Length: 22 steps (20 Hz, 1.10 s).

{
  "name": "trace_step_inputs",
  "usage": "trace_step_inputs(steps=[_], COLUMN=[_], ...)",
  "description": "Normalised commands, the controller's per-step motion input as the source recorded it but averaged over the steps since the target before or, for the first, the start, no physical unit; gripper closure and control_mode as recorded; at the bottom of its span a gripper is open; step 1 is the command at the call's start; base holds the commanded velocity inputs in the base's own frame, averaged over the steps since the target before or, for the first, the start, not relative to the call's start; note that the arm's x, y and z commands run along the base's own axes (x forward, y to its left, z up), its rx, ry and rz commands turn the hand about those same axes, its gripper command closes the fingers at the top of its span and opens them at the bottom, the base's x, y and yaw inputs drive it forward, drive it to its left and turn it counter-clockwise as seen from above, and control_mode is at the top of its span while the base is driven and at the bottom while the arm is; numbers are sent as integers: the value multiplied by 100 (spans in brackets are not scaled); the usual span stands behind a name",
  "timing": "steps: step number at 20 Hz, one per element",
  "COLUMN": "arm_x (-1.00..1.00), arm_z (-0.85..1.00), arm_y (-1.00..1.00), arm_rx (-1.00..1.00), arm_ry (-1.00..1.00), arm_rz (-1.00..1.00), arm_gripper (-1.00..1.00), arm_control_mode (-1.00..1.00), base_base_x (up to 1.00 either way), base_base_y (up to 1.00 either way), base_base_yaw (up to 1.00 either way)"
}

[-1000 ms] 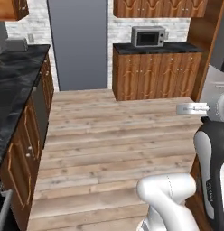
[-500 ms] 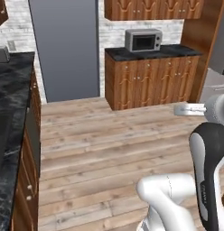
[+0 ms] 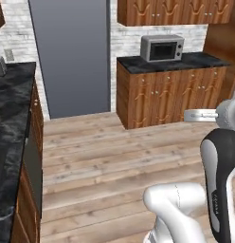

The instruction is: Take the donuts from the fridge and place them on the empty tray on the dining counter.

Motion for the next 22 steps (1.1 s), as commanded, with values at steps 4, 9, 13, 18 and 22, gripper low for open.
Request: trace_step_inputs(steps=[4, 9, 13, 18, 22], arm_x=[0, 0, 0, 0, 0], arm_z=[0, 0, 0, 0, 0], arm_y=[0, 0, 0, 0, 0], arm_rx=[0, 0, 0, 0, 0], arm_ry=[0, 0, 0, 0, 0], arm_rz=[0, 0, 0, 0, 0], arm_gripper=[-100, -100, -100, -100, -100], arm_control_mode=[100, 100, 100, 100, 100], base_base_x=[100, 100, 100, 99, 79], base_base_y=[-1, -81, -100, -100, -100], base_base_yaw=[2, 17, 1, 0, 0])
